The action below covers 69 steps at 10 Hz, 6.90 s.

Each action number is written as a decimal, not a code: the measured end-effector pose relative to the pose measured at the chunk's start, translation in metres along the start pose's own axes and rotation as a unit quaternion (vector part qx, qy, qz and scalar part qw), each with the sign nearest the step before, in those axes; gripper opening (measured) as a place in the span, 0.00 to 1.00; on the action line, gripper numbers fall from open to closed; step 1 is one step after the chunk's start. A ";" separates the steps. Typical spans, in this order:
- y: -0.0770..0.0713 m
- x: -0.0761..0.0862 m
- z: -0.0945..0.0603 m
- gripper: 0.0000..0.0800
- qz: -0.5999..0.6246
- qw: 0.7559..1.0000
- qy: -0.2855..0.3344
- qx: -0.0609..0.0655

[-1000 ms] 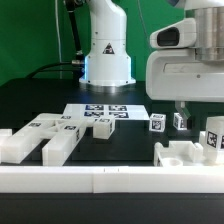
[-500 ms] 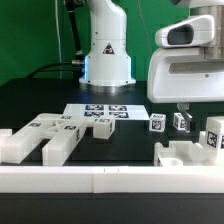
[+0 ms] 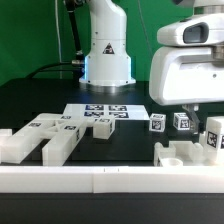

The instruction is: Assemble chair

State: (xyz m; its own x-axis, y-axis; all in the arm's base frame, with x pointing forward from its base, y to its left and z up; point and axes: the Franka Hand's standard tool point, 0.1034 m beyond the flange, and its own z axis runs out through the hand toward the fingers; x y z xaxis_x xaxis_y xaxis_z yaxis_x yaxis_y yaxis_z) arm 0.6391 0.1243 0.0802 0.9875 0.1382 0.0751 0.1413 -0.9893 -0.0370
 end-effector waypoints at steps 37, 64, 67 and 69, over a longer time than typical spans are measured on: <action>-0.002 0.001 0.002 0.81 -0.014 1.000 0.008 -0.006; -0.002 -0.003 0.005 0.78 0.531 0.847 0.004 0.011; -0.001 -0.003 0.005 0.81 0.399 0.917 0.005 0.009; 0.001 -0.002 0.004 0.81 0.304 0.953 0.007 0.009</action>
Offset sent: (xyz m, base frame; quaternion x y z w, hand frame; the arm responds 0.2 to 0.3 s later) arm 0.0000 0.0000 0.0000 0.0000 0.0000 0.1296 0.9916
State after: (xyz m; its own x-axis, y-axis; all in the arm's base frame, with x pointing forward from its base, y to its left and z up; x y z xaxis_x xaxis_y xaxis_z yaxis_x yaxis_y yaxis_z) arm 0.6375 0.1228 0.0757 0.8861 -0.4609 0.0486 -0.4552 -0.8853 -0.0947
